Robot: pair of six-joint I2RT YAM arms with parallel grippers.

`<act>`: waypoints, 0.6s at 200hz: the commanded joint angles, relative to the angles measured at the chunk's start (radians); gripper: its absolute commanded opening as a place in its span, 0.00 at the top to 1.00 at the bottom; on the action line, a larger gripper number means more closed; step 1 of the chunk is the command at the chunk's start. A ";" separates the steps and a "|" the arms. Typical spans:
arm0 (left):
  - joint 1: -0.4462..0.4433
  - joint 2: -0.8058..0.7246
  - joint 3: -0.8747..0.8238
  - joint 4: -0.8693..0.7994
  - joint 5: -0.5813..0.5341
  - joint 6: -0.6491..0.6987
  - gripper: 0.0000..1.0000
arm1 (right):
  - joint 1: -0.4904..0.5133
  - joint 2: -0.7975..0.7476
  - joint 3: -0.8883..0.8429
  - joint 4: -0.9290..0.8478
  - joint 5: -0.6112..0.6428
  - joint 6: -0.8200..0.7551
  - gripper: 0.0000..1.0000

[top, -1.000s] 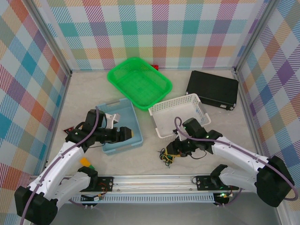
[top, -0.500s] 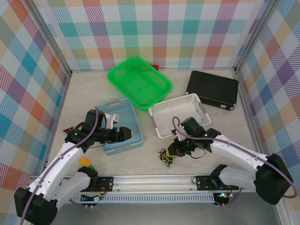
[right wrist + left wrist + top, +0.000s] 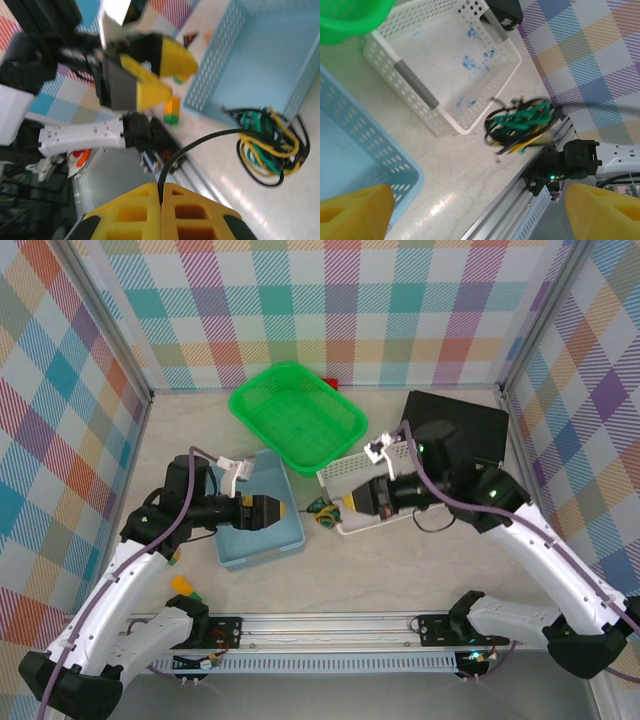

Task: Untangle the cables

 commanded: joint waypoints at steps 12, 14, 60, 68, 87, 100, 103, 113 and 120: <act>-0.009 -0.028 0.031 0.121 -0.062 0.137 0.05 | -0.010 0.127 0.235 -0.014 0.152 -0.085 1.00; -0.010 -0.031 0.029 0.132 -0.068 0.144 0.04 | -0.010 0.137 0.248 -0.010 0.154 -0.087 1.00; -0.011 -0.085 -0.035 0.403 -0.006 0.334 0.00 | -0.019 0.305 0.492 0.043 0.137 -0.120 1.00; -0.011 -0.082 -0.034 0.427 0.022 0.349 0.00 | -0.021 0.324 0.517 0.050 0.132 -0.130 1.00; -0.011 -0.046 -0.010 0.443 0.054 0.358 0.00 | -0.021 0.360 0.554 0.082 0.099 -0.153 1.00; -0.011 -0.014 0.012 0.434 0.021 0.363 0.00 | -0.021 0.378 0.572 0.106 0.075 -0.167 1.00; -0.011 -0.008 0.016 0.434 0.009 0.366 0.00 | -0.021 0.383 0.575 0.113 0.071 -0.172 1.00; -0.011 0.004 0.018 0.449 -0.010 0.383 0.00 | -0.021 0.395 0.583 0.127 0.062 -0.183 1.00; -0.010 0.006 0.011 0.472 -0.019 0.393 0.00 | -0.023 0.406 0.590 0.134 0.058 -0.188 1.00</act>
